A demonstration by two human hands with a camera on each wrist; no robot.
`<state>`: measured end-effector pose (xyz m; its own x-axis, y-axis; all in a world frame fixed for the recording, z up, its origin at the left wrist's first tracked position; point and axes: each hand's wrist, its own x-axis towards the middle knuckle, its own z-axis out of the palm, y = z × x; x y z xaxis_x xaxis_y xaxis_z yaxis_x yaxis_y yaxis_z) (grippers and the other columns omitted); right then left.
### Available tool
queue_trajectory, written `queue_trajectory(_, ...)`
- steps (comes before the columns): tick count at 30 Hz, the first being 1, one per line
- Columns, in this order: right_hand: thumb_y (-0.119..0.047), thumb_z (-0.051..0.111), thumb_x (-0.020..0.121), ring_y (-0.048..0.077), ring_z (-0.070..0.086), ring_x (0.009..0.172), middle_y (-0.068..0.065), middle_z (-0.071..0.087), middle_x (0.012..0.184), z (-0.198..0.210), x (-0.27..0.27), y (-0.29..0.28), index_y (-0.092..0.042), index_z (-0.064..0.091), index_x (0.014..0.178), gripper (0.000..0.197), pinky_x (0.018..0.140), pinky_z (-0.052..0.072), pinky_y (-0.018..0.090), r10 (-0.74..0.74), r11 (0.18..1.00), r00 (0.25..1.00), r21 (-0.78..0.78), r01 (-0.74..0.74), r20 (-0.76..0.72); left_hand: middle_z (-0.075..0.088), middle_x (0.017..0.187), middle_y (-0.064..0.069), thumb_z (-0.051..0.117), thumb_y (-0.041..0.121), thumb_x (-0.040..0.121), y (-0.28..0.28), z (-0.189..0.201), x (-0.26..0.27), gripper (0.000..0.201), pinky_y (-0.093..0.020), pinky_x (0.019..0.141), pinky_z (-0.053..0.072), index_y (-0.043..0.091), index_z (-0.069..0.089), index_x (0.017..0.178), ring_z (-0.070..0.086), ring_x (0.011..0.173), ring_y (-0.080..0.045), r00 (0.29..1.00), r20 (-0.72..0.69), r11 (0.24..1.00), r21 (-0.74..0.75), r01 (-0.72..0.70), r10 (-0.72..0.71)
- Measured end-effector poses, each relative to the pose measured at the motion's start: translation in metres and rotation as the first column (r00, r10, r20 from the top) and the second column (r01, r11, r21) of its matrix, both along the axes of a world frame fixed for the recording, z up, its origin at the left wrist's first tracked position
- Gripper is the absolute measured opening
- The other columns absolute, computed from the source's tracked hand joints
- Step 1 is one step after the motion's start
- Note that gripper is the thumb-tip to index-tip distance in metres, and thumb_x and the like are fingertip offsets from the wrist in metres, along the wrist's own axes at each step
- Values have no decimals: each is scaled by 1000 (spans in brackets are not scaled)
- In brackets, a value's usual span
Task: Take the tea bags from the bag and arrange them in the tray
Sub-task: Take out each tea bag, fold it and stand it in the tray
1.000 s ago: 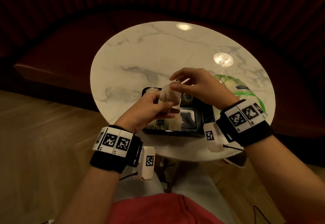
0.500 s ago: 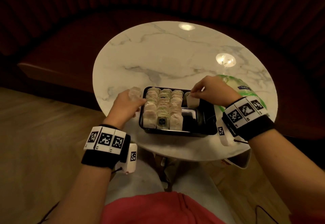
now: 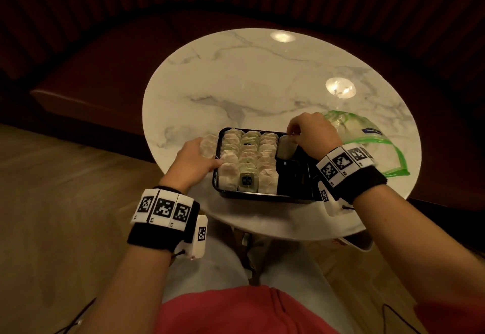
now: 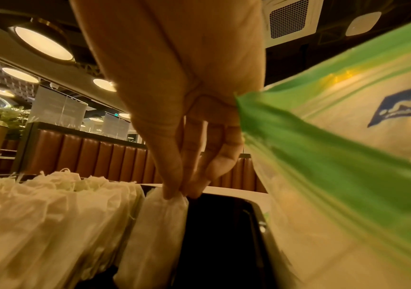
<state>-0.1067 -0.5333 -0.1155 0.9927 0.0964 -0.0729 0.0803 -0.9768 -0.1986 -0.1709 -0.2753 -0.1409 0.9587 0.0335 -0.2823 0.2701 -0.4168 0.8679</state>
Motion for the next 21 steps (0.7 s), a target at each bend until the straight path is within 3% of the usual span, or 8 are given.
queue_trajectory(3, -13, 64, 85, 28, 62, 92, 5, 65, 101, 4, 1, 1, -32, 64, 81, 19, 78, 52, 36, -2, 1000, 1000, -22, 1, -17, 68, 99, -6, 78, 14, 80, 1, 0, 1, 40, -27, 66, 44, 12, 62, 116, 58, 83, -19, 1000, 0, 1000, -10, 4, -4)
queue_trajectory(11, -13, 67, 85, 29, 63, 91, 10, 65, 103, 6, 2, 5, -21, 69, 85, 8, 80, 54, 38, 28, 999, 996, -40, -32, -86, 69, 103, -9, 77, 15, 80, 1, -1, 1, 39, -29, 70, 44, 12, 62, 115, 59, 86, -22, 1000, 0, 1000, -9, 5, -5)
queue_trajectory(15, -5, 64, 83, 30, 63, 91, 14, 65, 102, 7, 5, 8, -12, 72, 87, 12, 78, 51, 34, 23, 1000, 998, 14, -22, -64, 67, 95, -5, 76, 11, 81, 0, 1, 0, 36, -27, 67, 42, 11, 62, 115, 59, 83, -20, 1000, 4, 1000, -8, 5, -5)
queue_trajectory(21, -8, 68, 85, 27, 63, 92, 14, 67, 102, 6, 4, 8, -7, 72, 89, 6, 82, 53, 33, 25, 998, 996, 57, -20, -81, 64, 92, -3, 75, 10, 82, -1, 4, -1, 36, -27, 67, 43, 12, 61, 114, 58, 84, -21, 1000, -8, 1000, -7, 12, -12)
